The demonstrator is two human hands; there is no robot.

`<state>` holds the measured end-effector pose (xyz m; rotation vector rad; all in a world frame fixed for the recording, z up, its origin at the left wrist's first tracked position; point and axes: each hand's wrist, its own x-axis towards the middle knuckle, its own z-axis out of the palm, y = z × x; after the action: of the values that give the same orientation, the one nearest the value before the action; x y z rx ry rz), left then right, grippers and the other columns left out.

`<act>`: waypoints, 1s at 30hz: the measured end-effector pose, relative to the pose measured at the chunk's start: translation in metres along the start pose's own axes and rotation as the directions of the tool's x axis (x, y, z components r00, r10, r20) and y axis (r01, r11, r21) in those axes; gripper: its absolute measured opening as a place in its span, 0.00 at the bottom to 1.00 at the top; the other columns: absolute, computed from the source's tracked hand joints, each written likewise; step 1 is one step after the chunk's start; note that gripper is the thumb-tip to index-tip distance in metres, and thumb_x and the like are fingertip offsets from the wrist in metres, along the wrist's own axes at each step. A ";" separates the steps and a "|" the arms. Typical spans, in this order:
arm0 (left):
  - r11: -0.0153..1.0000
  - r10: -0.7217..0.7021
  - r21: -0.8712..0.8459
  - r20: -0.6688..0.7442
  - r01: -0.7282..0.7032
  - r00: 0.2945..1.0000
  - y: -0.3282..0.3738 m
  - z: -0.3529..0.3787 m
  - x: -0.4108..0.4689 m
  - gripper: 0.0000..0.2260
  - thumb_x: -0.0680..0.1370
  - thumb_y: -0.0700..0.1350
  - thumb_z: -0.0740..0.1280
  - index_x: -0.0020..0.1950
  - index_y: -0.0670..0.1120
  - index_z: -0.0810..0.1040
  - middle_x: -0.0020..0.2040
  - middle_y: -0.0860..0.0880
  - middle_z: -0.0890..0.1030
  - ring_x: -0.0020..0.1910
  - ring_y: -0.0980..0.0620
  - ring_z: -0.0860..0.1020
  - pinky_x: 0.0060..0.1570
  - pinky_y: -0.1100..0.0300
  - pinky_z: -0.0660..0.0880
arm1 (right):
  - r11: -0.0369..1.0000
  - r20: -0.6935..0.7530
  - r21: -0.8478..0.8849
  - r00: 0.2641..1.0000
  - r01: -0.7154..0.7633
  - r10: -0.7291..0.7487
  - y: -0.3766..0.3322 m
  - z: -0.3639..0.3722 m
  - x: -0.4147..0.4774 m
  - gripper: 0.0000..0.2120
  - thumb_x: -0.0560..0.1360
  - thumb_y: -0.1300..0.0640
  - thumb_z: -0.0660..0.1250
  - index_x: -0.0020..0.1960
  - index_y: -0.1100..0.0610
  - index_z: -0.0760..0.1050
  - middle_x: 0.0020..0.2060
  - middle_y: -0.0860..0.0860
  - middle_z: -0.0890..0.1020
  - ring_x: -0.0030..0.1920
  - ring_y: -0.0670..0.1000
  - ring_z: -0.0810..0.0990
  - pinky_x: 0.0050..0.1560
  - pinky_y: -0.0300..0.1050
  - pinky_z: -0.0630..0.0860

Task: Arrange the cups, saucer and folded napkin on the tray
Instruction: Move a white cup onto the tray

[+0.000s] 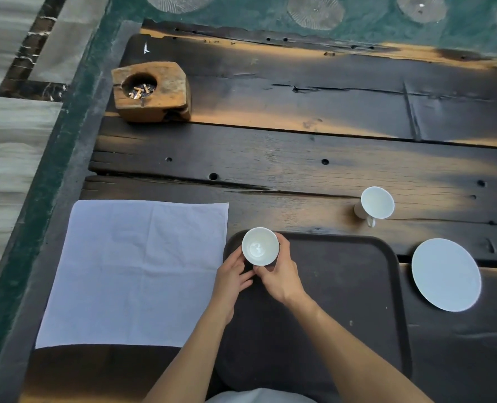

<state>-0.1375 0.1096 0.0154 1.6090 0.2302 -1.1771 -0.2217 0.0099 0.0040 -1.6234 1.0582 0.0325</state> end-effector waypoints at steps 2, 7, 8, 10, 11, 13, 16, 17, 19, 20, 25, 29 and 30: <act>1.000 0.001 0.005 0.000 -0.001 1.000 -0.005 -0.002 -0.002 0.18 0.86 0.46 0.60 0.77 0.55 0.72 0.70 0.51 0.77 0.57 0.53 0.84 0.51 0.61 0.82 | 1.000 0.007 -0.008 1.000 -0.005 0.005 0.003 0.001 -0.004 0.36 0.73 0.61 0.70 0.74 0.46 0.57 0.56 0.43 0.77 0.51 0.36 0.76 0.42 0.21 0.71; 0.999 -0.032 -0.002 0.008 0.032 0.999 -0.011 -0.003 -0.005 0.18 0.86 0.45 0.59 0.77 0.54 0.71 0.71 0.50 0.77 0.60 0.49 0.83 0.58 0.55 0.81 | 0.999 0.012 -0.018 1.000 -0.029 0.029 0.012 0.006 -0.008 0.36 0.73 0.60 0.70 0.74 0.43 0.56 0.57 0.43 0.78 0.54 0.42 0.78 0.43 0.27 0.73; 0.999 -0.038 -0.003 0.008 0.038 0.999 -0.012 -0.003 -0.005 0.18 0.86 0.46 0.59 0.77 0.54 0.71 0.72 0.50 0.77 0.61 0.48 0.82 0.60 0.54 0.80 | 0.999 0.012 -0.018 0.999 -0.032 0.032 0.013 0.007 -0.008 0.36 0.73 0.60 0.70 0.73 0.42 0.56 0.58 0.44 0.78 0.55 0.43 0.78 0.43 0.28 0.73; 0.999 -0.048 -0.005 0.011 0.048 0.999 -0.014 -0.003 -0.006 0.18 0.86 0.46 0.60 0.77 0.54 0.71 0.72 0.50 0.77 0.63 0.47 0.82 0.62 0.51 0.80 | 0.999 0.015 -0.022 0.999 -0.037 0.037 0.015 0.008 -0.009 0.36 0.74 0.60 0.70 0.73 0.43 0.56 0.58 0.43 0.78 0.56 0.45 0.78 0.44 0.29 0.73; 0.999 -0.050 -0.007 0.013 0.050 0.999 -0.014 -0.003 -0.006 0.18 0.86 0.45 0.59 0.77 0.54 0.71 0.71 0.50 0.77 0.63 0.47 0.82 0.62 0.52 0.80 | 0.999 0.016 -0.024 0.999 -0.037 0.038 0.016 0.008 -0.009 0.36 0.74 0.61 0.70 0.73 0.43 0.56 0.58 0.43 0.77 0.56 0.45 0.78 0.45 0.29 0.73; 0.999 -0.047 -0.006 0.014 0.048 0.999 -0.015 -0.003 -0.006 0.18 0.86 0.45 0.60 0.77 0.54 0.71 0.70 0.51 0.78 0.62 0.48 0.82 0.60 0.53 0.80 | 0.999 0.016 -0.030 0.999 -0.034 0.035 0.017 0.008 -0.008 0.36 0.73 0.61 0.70 0.73 0.42 0.56 0.59 0.43 0.77 0.56 0.44 0.78 0.45 0.29 0.73; 0.999 -0.051 -0.004 0.008 0.051 0.999 -0.017 -0.004 -0.004 0.19 0.86 0.43 0.59 0.77 0.54 0.71 0.70 0.50 0.78 0.60 0.49 0.83 0.60 0.53 0.81 | 0.999 0.024 -0.040 0.999 -0.032 0.033 0.017 0.009 -0.008 0.35 0.73 0.61 0.69 0.72 0.42 0.55 0.58 0.44 0.77 0.56 0.44 0.78 0.47 0.31 0.73; 0.999 -0.051 -0.002 0.008 0.051 0.999 -0.017 -0.005 -0.003 0.19 0.86 0.43 0.59 0.77 0.54 0.71 0.69 0.50 0.79 0.59 0.49 0.83 0.59 0.53 0.81 | 0.998 0.027 -0.042 0.999 -0.035 0.036 0.017 0.010 -0.008 0.35 0.73 0.62 0.68 0.72 0.42 0.55 0.58 0.44 0.77 0.56 0.44 0.78 0.47 0.32 0.73; 0.999 -0.047 0.003 0.010 0.047 0.999 -0.018 -0.005 -0.003 0.19 0.86 0.42 0.58 0.77 0.54 0.71 0.68 0.52 0.79 0.57 0.51 0.84 0.56 0.56 0.81 | 0.998 0.031 -0.046 0.999 -0.036 0.037 0.017 0.010 -0.008 0.35 0.73 0.62 0.68 0.72 0.42 0.54 0.58 0.44 0.77 0.56 0.45 0.78 0.48 0.32 0.73; 0.999 -0.045 0.002 0.010 0.045 0.999 -0.018 -0.005 -0.003 0.19 0.86 0.42 0.58 0.77 0.54 0.71 0.67 0.52 0.80 0.57 0.51 0.84 0.55 0.57 0.81 | 0.998 0.034 -0.050 0.999 -0.033 0.034 0.017 0.010 -0.008 0.35 0.73 0.62 0.67 0.72 0.42 0.54 0.59 0.44 0.77 0.56 0.45 0.78 0.50 0.33 0.73; 0.998 -0.058 -0.018 0.011 0.058 0.998 -0.021 -0.005 -0.007 0.19 0.86 0.43 0.59 0.77 0.54 0.70 0.70 0.50 0.78 0.59 0.49 0.83 0.55 0.57 0.82 | 0.998 0.040 -0.063 0.999 -0.028 0.030 0.018 0.010 -0.011 0.35 0.73 0.60 0.67 0.72 0.41 0.53 0.59 0.44 0.77 0.57 0.47 0.78 0.55 0.42 0.77; 0.998 -0.058 -0.020 0.005 0.058 0.998 -0.022 -0.004 -0.009 0.19 0.86 0.44 0.60 0.77 0.54 0.70 0.68 0.50 0.79 0.56 0.51 0.83 0.51 0.59 0.81 | 0.998 0.034 -0.043 0.998 -0.048 0.049 0.018 0.011 -0.016 0.35 0.73 0.57 0.68 0.72 0.42 0.54 0.59 0.45 0.78 0.57 0.47 0.78 0.54 0.42 0.77; 0.998 -0.061 -0.018 0.005 0.061 0.998 -0.022 -0.004 -0.010 0.19 0.86 0.44 0.60 0.77 0.54 0.70 0.67 0.50 0.79 0.56 0.51 0.83 0.52 0.59 0.81 | 0.998 0.034 -0.040 0.998 -0.054 0.056 0.017 0.011 -0.016 0.35 0.72 0.56 0.68 0.72 0.42 0.54 0.59 0.45 0.78 0.56 0.47 0.78 0.53 0.42 0.77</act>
<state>-0.1548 0.1256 0.0091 1.5925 0.2881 -1.2217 -0.2371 0.0295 -0.0048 -1.6232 1.0810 0.1190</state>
